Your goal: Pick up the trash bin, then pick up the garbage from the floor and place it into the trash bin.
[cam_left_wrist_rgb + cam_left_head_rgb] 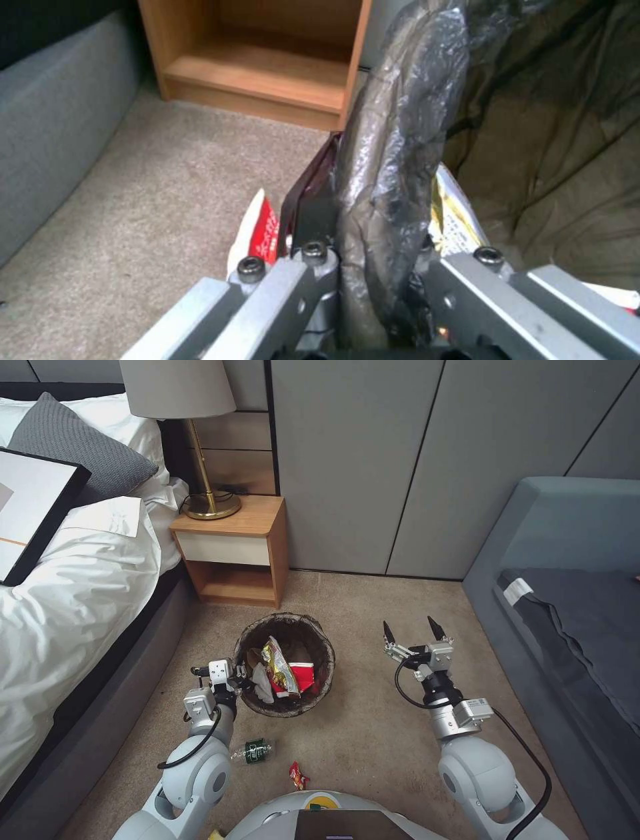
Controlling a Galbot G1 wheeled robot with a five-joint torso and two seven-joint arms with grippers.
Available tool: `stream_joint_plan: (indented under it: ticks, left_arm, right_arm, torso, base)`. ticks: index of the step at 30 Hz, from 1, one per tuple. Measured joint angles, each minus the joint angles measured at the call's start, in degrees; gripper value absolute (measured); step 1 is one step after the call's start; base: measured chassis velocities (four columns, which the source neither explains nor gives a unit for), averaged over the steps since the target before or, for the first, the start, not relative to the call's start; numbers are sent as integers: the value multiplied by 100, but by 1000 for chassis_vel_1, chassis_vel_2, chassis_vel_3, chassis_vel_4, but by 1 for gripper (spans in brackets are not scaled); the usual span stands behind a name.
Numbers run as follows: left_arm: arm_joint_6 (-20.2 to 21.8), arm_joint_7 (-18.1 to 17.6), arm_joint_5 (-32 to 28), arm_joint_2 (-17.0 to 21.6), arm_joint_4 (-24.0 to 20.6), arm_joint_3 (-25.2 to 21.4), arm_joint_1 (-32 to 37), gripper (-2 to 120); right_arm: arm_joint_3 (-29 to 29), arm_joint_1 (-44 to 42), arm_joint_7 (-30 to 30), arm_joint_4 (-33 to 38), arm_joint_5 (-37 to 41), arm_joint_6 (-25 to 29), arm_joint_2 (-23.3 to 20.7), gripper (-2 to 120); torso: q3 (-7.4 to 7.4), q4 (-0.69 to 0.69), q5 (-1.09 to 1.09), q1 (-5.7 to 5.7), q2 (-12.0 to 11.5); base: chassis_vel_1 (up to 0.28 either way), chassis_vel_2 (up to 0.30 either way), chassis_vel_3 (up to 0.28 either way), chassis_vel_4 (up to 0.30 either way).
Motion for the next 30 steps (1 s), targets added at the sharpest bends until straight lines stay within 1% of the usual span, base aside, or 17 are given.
stream_joint_plan:
  ticks: [10, 30]
  left_arm:
    - [-7, -13, -12, -10, -61, -27, 18, 4]
    - [-16, -20, -26, -8, -115, -96, 53, 4]
  right_arm:
    - [5, 74, 67, -19, 9, -79, -78, 100]
    - [-32, 132, 90, -50, 11, -113, -77, 100]
  torso:
    - [0, 0, 0, 0, 0]
    - [0, 1, -1, 0, 0]
  base:
    - [17, 16, 23, 19]
    - [67, 73, 68, 73]
